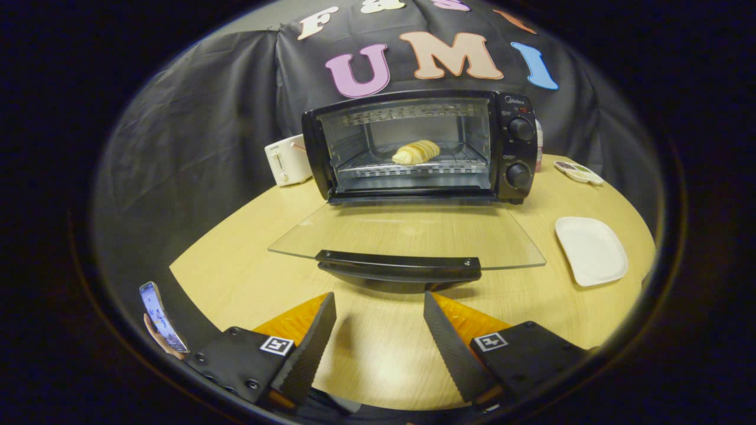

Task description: Open the toaster oven, put the food inside, and close the toaster oven door.

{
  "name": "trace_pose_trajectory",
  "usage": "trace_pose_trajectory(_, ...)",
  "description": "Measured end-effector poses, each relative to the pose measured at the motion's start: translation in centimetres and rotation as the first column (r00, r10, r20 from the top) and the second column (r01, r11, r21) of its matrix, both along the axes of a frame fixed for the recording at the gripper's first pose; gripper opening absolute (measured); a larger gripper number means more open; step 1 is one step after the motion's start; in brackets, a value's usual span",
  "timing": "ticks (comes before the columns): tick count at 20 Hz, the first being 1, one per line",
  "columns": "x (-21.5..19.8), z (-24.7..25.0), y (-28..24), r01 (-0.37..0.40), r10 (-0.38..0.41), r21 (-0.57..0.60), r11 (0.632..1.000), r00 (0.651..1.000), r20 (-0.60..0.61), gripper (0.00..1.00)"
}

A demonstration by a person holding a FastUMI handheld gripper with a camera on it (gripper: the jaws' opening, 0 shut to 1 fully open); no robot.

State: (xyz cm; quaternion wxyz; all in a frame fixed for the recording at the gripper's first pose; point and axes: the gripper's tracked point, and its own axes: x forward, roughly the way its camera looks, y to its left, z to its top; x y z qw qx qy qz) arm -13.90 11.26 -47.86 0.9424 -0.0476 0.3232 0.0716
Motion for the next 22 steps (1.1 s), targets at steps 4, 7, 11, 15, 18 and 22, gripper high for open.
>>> trace_pose_trajectory(4,0.3,1.3,0.7,-0.002,0.002,0.018,1.0,0.999,0.034,0.95)
trace_pose_trajectory(7,0.4,2.0,0.9,-0.009,0.009,0.011,1.0,0.999,0.052,0.95)
trace_pose_trajectory(11,0.8,3.5,1.2,-0.013,0.012,0.013,1.0,0.996,0.088,0.95)
trace_pose_trajectory(15,1.5,5.1,1.5,-0.019,0.016,0.023,1.0,0.992,0.127,0.95)
trace_pose_trajectory(18,2.2,6.4,1.8,-0.022,0.017,0.035,0.999,0.988,0.156,0.95)
trace_pose_trajectory(22,2.9,8.1,2.2,-0.029,0.021,0.042,0.999,0.982,0.19,0.95)
